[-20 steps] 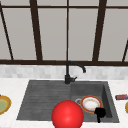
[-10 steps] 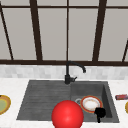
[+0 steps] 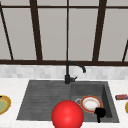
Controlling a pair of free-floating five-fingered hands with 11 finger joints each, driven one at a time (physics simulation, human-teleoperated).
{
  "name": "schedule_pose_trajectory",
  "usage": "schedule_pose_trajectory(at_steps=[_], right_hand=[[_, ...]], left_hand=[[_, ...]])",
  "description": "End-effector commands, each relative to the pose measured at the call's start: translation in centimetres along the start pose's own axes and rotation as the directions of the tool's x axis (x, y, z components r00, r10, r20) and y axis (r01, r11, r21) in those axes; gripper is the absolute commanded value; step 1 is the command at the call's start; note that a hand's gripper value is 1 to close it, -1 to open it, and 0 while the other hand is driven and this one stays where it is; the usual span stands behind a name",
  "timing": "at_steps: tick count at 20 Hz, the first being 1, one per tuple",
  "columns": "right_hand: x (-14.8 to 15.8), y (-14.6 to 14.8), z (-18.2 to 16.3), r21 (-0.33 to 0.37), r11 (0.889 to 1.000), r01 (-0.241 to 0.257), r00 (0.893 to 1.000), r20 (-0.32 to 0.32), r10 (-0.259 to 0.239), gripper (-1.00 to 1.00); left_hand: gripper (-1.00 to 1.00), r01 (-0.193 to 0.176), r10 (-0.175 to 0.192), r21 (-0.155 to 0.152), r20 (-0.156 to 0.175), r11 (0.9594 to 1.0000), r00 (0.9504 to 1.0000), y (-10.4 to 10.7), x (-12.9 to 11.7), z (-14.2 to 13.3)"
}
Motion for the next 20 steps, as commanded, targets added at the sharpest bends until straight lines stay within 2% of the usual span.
schedule_pose_trajectory(at_steps=[1, 2, 3, 4, 5, 6, 7, 8, 9, 10, 11, 12, 13, 14, 15, 16, 17, 18, 19, 20], right_hand=[[0.0, 0.0, 0.0, 0.000, 1.000, 0.000, 1.000, 0.000, 0.000, 0.00], [0.0, 0.0, 0.0, 0.000, 1.000, 0.000, 1.000, 0.000, 0.000, 0.00], [0.0, 0.0, 0.0, 0.000, 1.000, 0.000, 1.000, 0.000, 0.000, 0.00], [0.0, 0.0, 0.0, 0.000, 1.000, 0.000, 1.000, 0.000, 0.000, 0.00], [0.0, 0.0, 0.0, 0.000, 1.000, 0.000, 1.000, 0.000, 0.000, 0.00], [0.0, 0.0, 0.0, 0.000, 1.000, 0.000, 1.000, 0.000, 0.000, 0.00], [0.0, 0.0, 0.0, 0.000, 1.000, 0.000, 1.000, 0.000, 0.000, 0.00], [0.0, 0.0, 0.0, 0.000, 1.000, 0.000, 1.000, 0.000, 0.000, 0.00], [0.0, 0.0, 0.0, 0.000, 1.000, 0.000, 1.000, 0.000, 0.000, 0.00], [0.0, 0.0, 0.0, 0.000, 1.000, 0.000, 1.000, 0.000, 0.000, 0.00], [0.0, 0.0, 0.0, 0.000, 1.000, 0.000, 1.000, 0.000, 0.000, 0.00], [0.0, 0.0, 0.0, 0.000, 1.000, 0.000, 1.000, 0.000, 0.000, 0.00], [0.0, 0.0, 0.0, 0.000, 1.000, 0.000, 1.000, 0.000, 0.000, 0.00], [0.0, 0.0, 0.0, 0.000, 1.000, 0.000, 1.000, 0.000, 0.000, 0.00], [0.0, 0.0, 0.0, 0.000, 1.000, 0.000, 1.000, 0.000, 0.000, 0.00], [0.0, 0.0, 0.0, 0.000, 1.000, 0.000, 1.000, 0.000, 0.000, 0.00], [0.0, 0.0, 0.0, 0.000, 1.000, 0.000, 1.000, 0.000, 0.000, 0.00], [0.0, 0.0, 0.0, 0.000, 1.000, 0.000, 1.000, 0.000, 0.000, 0.00], [0.0, 0.0, 0.0, 0.000, 1.000, 0.000, 1.000, 0.000, 0.000, 0.00], [0.0, 0.0, 0.0, 0.000, 1.000, 0.000, 1.000, 0.000, 0.000, 0.00]], left_hand=[[-1.00, -0.068, 0.068, -0.076, 0.008, 0.9948, 0.9976, -1.0, -1.0, -0.3], [1.00, -0.076, 0.077, -0.080, 0.005, 0.9939, 0.9970, -1.0, -1.3, -0.3], [1.00, -0.125, 0.128, -0.106, 0.016, 0.9864, 0.9917, -0.7, -1.3, -0.1], [1.00, -0.183, 0.185, -0.104, 0.010, 0.9776, 0.9826, -0.8, -1.4, -0.3], [1.00, -0.210, 0.211, -0.096, 0.001, 0.9730, 0.9775, -0.5, -1.3, -0.4], [1.00, -0.204, 0.204, -0.088, -0.002, 0.9751, 0.9789, -0.5, -1.3, -0.3], [1.00, -0.156, 0.157, -0.081, 0.004, 0.9844, 0.9876, -0.5, -1.4, -0.4], [1.00, -0.114, 0.115, -0.077, 0.016, 0.9905, 0.9932, -0.4, -1.3, -0.4], [1.00, -0.095, 0.095, -0.041, 0.005, 0.9946, 0.9954, 0.5, -1.0, -0.1], [1.00, -0.082, 0.083, -0.036, 0.013, 0.9960, 0.9965, 0.6, -0.9, -0.1], [1.00, -0.068, 0.068, -0.036, 0.004, 0.9971, 0.9977, 0.5, -1.0, 0.0], [1.00, -0.068, 0.068, -0.017, -0.030, 0.9975, 0.9972, 0.7, -0.9, -0.2], [1.00, -0.062, 0.061, -0.012, -0.044, 0.9980, 0.9971, 0.7, -0.5, -0.1], [1.00, -0.054, 0.055, 0.008, -0.055, 0.9985, 0.9970, 1.3, -0.7, 0.3], [1.00, -0.074, 0.074, 0.015, -0.039, 0.9972, 0.9965, 1.8, -1.5, 0.2], [1.00, -0.054, 0.054, 0.004, -0.009, 0.9985, 0.9985, 1.6, -1.4, 0.2], [1.00, -0.055, 0.055, -0.002, 0.011, 0.9985, 0.9984, 2.1, -0.8, 0.2], [1.00, -0.081, 0.082, -0.007, 0.021, 0.9967, 0.9965, 3.1, -1.1, -0.2], [1.00, -0.074, 0.075, -0.008, 0.047, 0.9972, 0.9961, 4.8, -0.2, -0.6], [1.00, -0.105, 0.105, -0.017, 0.062, 0.9944, 0.9925, 6.0, -0.2, -1.0]])
